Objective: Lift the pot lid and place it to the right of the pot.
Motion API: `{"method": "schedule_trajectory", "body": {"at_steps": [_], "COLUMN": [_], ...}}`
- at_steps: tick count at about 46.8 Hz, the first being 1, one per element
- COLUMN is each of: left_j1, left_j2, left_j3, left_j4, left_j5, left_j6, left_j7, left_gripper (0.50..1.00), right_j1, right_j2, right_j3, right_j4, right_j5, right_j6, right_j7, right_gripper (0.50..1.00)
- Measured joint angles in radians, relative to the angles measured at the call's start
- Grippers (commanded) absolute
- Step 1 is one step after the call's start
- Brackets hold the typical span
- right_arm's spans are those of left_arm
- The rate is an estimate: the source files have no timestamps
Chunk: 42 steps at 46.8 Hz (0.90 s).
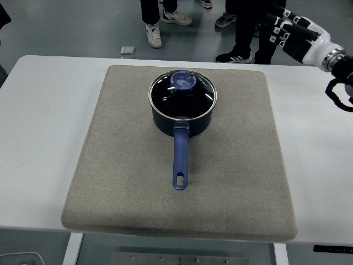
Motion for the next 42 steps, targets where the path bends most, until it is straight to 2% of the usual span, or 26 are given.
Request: {"method": "schedule_trajectory", "body": {"at_steps": [11,21,42], "left_j1": [0.000,-0.005,-0.008], "left_j2": [0.000,0.000,0.000], "left_j3": [0.000,0.000,-0.001], "left_j4": [0.010,0.011,0.013], "left_j5": [0.000,0.000,0.000], "left_j6": [0.001,0.003,0.003], "left_j7": [0.000,0.000,0.000], "left_gripper": [1.000,1.000,1.000], "right_j1": [0.000,-0.046,-0.072], "right_j2": [0.001,0.001,0.006], "right_j3": [0.011,0.131,0.131], "right_j4": [0.000,0.001,0.003], "right_j5": [0.006,0.005,-0.014], "right_j6": [-0.002,0.000,0.007], "right_j7": [0.001,0.002,0.008], "right_gripper": [0.907,0.907,0.907]}}
